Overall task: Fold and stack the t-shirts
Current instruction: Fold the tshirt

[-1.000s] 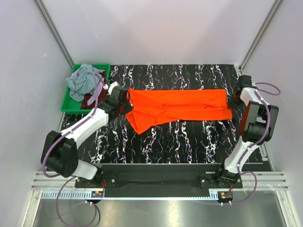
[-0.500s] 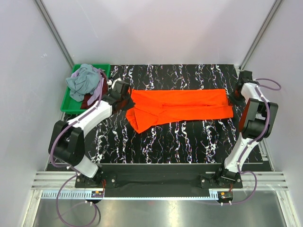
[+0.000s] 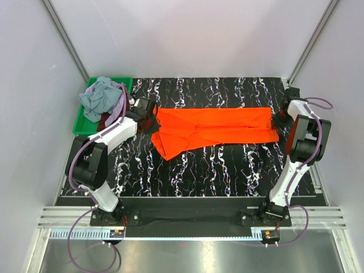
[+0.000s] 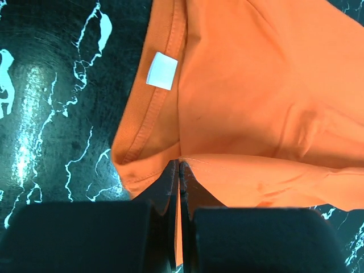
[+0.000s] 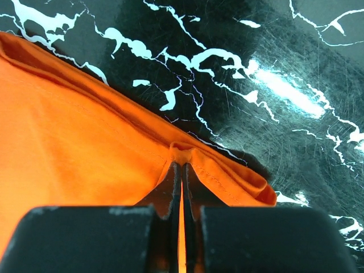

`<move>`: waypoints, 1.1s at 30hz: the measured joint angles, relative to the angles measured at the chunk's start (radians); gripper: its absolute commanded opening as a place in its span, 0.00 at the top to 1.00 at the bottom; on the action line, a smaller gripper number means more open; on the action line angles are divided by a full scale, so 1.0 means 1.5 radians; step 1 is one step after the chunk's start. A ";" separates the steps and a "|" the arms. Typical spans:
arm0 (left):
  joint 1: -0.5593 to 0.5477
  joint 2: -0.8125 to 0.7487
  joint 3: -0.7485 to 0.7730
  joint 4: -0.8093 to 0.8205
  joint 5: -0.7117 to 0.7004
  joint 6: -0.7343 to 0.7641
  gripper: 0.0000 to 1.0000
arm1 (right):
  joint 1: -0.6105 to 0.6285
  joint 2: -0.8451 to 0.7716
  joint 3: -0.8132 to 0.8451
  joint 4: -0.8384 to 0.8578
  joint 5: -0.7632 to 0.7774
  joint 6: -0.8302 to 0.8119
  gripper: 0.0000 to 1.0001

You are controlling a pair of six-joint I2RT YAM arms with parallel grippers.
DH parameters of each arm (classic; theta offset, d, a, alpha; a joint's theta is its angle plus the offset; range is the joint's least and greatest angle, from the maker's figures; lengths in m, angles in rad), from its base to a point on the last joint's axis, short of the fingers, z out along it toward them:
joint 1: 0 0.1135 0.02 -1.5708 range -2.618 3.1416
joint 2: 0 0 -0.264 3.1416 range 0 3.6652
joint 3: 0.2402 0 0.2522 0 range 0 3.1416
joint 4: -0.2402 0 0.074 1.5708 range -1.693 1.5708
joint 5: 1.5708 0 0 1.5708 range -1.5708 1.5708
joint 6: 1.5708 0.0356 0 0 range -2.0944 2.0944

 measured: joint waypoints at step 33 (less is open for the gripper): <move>0.009 0.071 0.113 -0.023 0.016 0.021 1.00 | 0.001 -0.001 0.031 -0.004 0.002 0.008 1.00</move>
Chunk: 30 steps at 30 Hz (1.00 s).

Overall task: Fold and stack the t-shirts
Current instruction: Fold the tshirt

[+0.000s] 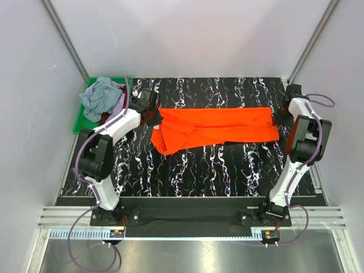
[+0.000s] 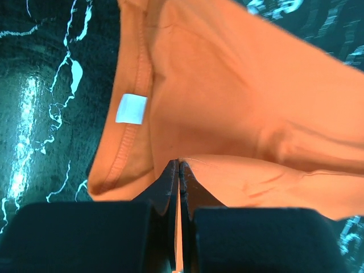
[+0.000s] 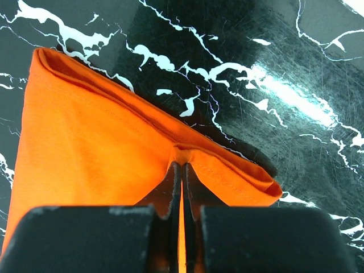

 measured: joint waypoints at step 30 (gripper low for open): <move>0.031 0.117 0.098 0.003 0.040 0.070 0.95 | 0.000 0.021 0.000 0.023 0.001 0.000 1.00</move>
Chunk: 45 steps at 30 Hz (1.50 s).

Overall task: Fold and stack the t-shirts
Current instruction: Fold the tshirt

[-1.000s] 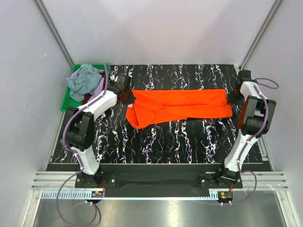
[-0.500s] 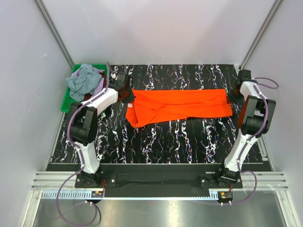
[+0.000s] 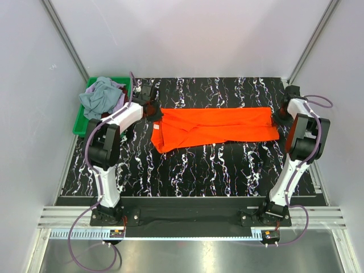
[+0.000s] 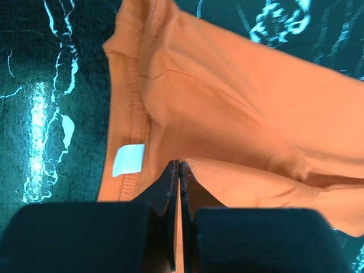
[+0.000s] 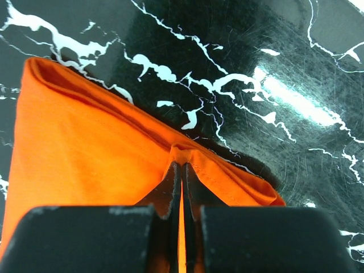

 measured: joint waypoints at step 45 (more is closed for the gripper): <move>-0.110 -0.377 -0.505 0.193 0.100 0.053 0.36 | -0.002 -0.058 -0.112 -0.051 0.024 0.010 0.52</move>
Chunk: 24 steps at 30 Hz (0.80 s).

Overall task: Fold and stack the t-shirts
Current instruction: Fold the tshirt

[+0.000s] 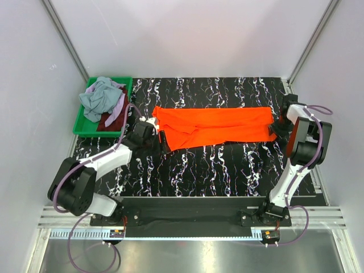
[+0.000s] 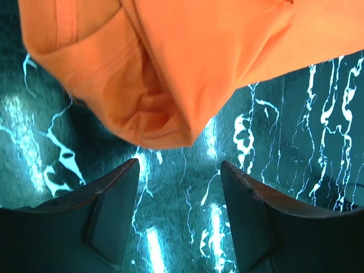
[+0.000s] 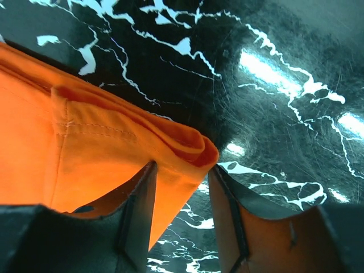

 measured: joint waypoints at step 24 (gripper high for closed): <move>-0.001 0.101 0.103 -0.091 -0.092 0.005 1.00 | -0.003 0.007 0.009 0.016 0.035 -0.029 1.00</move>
